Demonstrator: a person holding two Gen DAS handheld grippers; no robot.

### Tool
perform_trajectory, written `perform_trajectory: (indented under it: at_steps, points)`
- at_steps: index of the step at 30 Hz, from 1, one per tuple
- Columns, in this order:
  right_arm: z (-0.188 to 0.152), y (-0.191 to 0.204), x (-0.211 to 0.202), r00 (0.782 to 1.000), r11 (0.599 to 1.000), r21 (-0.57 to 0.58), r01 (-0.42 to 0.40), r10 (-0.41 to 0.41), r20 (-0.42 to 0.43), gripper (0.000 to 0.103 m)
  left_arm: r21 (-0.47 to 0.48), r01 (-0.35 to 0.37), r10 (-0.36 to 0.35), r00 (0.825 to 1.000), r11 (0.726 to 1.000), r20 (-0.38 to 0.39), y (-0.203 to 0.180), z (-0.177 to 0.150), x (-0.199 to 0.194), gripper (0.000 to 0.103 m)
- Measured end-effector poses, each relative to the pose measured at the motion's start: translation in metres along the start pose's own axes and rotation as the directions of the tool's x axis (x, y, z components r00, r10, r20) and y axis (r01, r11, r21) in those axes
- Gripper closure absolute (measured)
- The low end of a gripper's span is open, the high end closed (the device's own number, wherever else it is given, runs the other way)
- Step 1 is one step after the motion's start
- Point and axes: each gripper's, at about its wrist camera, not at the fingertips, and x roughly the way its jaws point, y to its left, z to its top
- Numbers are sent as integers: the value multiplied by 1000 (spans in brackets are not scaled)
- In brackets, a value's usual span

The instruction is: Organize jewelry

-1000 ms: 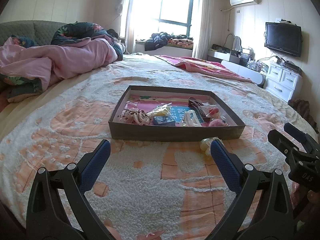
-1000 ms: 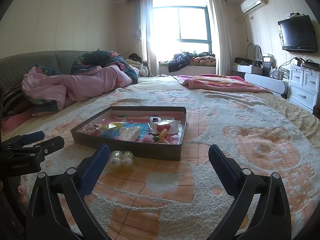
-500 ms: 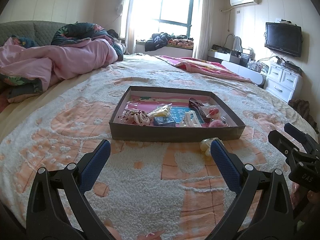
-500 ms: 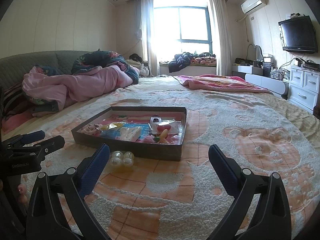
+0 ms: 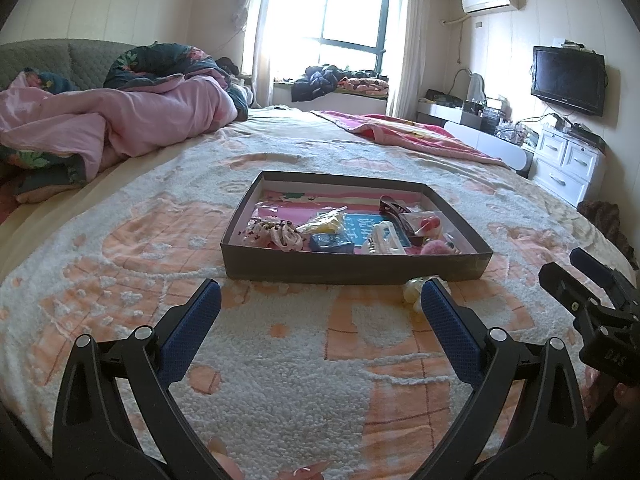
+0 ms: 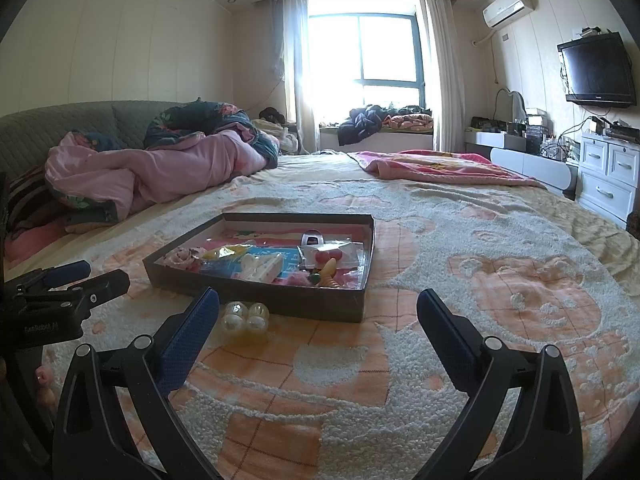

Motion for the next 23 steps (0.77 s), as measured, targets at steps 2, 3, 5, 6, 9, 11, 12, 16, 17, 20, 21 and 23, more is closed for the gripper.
perform_trajectory:
  at_steps: [2,3,5,6,9,11,12,16,17,20,21,23]
  points:
    - [0,0,0,1000,1000,2,1,-1,-1,7,8,-13,13,1000,1000,-1,-1,0,0,11]
    - [0,0,0,1000,1000,3,1,-1,0,7,8,-13,13,1000,1000,-2,-1,-1,0,11]
    - [0,-1,1,1000,1000,5,1,-1,-3,7,7,-8,8,1000,1000,-3,-1,-1,1,11]
    - [0,-2,1,1000,1000,6,3,-3,-3,7,12,-11,11,1000,1000,-2,-1,-1,1,11]
    - [-1,-3,2,1000,1000,5,4,-4,-9,7,19,-10,10,1000,1000,0,-2,-2,0,11]
    - [-1,-4,2,1000,1000,5,5,-5,-11,7,19,1,-1,1000,1000,3,-2,-2,0,11]
    - [-1,-4,2,1000,1000,4,6,-6,-12,7,20,2,-2,1000,1000,4,-3,-2,-1,11]
    - [1,-10,4,1000,1000,18,12,-12,-10,7,14,7,-7,1000,1000,13,1,1,-2,11]
    - [2,-14,6,1000,999,32,20,-19,-18,7,7,-7,7,1000,1000,7,6,4,2,11]
    - [15,-55,29,987,985,90,149,-143,-69,7,-19,-96,95,995,995,-32,38,17,17,11]
    - [19,-67,36,979,976,104,191,-182,-86,7,-30,-133,132,990,991,-44,51,21,24,11]
    - [30,-112,64,944,942,142,303,-277,-178,7,-74,-243,237,968,967,-80,97,35,45,11]
